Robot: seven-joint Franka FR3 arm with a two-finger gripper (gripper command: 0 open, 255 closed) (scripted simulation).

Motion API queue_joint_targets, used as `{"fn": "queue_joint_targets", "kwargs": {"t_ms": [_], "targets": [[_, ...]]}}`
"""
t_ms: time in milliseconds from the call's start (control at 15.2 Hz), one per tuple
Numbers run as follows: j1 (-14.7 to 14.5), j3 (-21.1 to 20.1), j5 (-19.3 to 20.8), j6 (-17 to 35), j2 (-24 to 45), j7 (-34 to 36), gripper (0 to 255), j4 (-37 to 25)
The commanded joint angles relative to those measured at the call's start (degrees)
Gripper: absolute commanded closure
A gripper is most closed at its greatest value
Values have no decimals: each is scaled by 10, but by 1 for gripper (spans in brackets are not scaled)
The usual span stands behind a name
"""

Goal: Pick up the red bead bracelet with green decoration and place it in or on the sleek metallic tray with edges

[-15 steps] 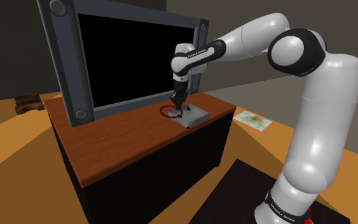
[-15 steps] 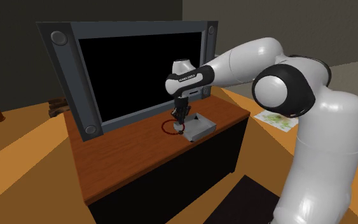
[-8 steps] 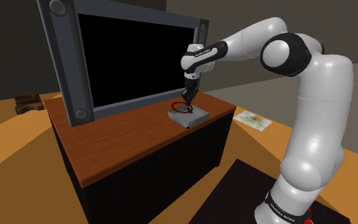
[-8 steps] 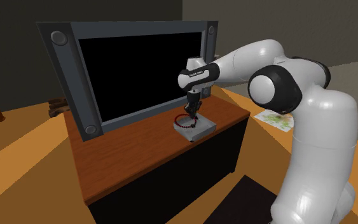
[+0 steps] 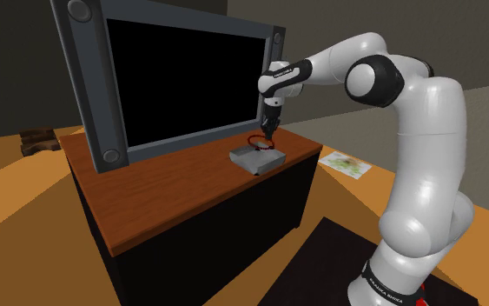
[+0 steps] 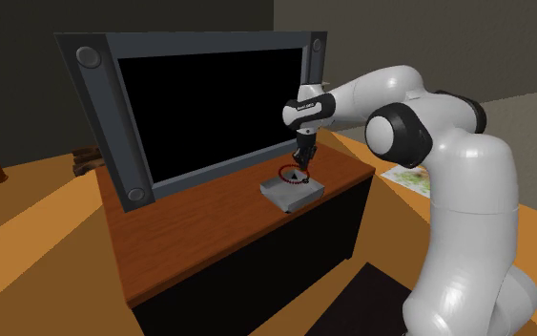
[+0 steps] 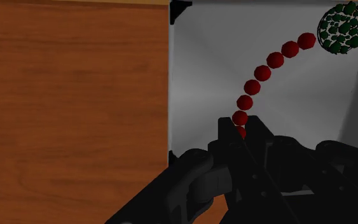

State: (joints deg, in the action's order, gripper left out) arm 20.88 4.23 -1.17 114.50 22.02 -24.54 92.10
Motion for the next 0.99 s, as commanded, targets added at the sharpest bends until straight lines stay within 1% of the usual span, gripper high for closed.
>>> {"fn": "queue_joint_targets", "kwargs": {"t_ms": [0, 726, 924], "targets": [[3, 1, -1, 10, 7, -4, 255, 3], [3, -1, -4, 80, 38, -6, 255, 42], [3, -1, -4, 80, 38, -6, 255, 42]]}}
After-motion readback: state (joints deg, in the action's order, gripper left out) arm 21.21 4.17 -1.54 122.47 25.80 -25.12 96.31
